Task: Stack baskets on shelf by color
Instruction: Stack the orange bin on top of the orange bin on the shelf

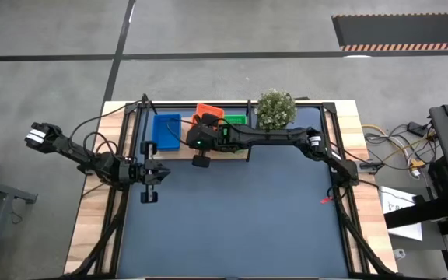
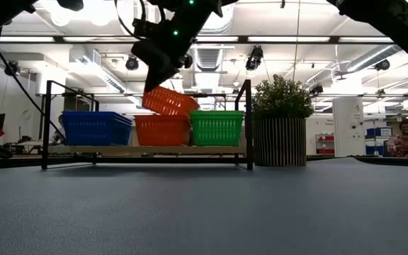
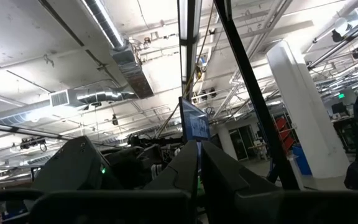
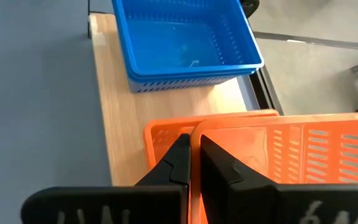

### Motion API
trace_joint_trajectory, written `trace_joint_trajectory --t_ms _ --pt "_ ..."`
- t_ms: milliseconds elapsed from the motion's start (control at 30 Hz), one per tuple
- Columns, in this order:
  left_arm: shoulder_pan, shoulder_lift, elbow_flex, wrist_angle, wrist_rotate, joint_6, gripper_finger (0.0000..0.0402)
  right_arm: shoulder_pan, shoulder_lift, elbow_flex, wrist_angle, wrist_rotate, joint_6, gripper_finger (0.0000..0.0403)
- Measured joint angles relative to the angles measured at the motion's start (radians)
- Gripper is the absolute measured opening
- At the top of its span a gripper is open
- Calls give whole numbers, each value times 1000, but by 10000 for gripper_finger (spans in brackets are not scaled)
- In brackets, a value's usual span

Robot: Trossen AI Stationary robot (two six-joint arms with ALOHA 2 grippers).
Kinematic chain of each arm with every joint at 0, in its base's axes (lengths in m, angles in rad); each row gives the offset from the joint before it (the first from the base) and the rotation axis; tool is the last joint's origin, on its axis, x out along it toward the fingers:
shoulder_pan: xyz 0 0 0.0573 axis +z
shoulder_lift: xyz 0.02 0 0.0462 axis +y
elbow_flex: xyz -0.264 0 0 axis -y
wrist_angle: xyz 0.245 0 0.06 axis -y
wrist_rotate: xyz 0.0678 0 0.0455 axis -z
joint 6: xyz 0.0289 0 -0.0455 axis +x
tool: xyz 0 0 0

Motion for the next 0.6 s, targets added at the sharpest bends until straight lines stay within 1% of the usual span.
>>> trace_joint_trajectory --t_ms 100,167,433,533,600 --pt "0 -1 0 0 0 0 4 0 0 0 0 0 12 11" --pt "0 0 0 0 0 0 4 0 0 0 0 0 16 20" --pt "0 0 0 0 0 0 4 -2 0 0 -1 3 13 85" --pt "1 0 0 -1 0 0 4 3 -17 1 -49 -4 18 98" --pt "1 0 0 -1 0 0 4 11 -35 17 -105 -38 28 102"
